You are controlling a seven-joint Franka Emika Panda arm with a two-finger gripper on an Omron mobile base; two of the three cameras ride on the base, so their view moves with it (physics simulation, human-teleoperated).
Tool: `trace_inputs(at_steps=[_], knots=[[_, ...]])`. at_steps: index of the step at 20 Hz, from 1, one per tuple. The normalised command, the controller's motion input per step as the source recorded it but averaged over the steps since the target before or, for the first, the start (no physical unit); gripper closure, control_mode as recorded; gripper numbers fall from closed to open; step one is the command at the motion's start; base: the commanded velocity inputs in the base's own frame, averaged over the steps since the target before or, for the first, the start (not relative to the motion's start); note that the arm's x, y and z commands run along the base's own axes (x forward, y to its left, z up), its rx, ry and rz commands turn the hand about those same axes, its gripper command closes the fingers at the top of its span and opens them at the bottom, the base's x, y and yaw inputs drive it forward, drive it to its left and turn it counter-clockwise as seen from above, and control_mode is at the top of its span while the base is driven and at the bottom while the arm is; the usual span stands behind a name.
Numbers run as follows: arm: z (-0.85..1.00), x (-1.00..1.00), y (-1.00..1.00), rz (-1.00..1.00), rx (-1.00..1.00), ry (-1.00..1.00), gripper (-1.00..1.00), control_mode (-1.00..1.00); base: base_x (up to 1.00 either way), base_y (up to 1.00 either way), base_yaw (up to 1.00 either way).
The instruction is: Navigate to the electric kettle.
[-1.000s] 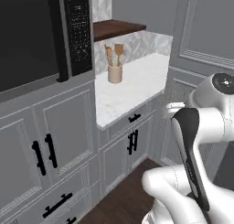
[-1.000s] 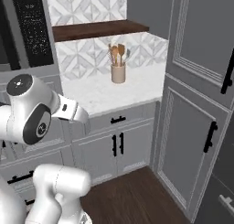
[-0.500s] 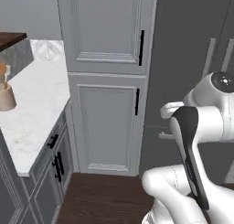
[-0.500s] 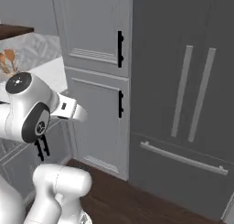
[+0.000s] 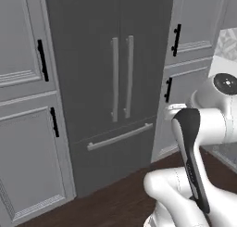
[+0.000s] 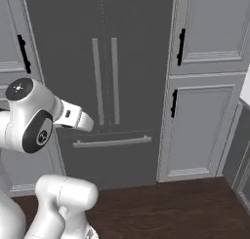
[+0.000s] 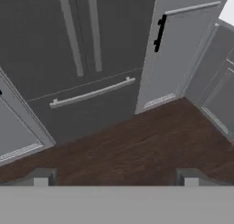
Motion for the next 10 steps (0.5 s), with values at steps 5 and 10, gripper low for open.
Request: trace_inputs(at_steps=[5,10], knots=[[0.00,0.00,0.00,0.00,0.00,0.00,-1.00,1.00,0.00,-0.44,-0.88],[0.00,0.00,0.00,0.00,0.00,0.00,-1.00,1.00,0.00,-0.37,-0.89]])
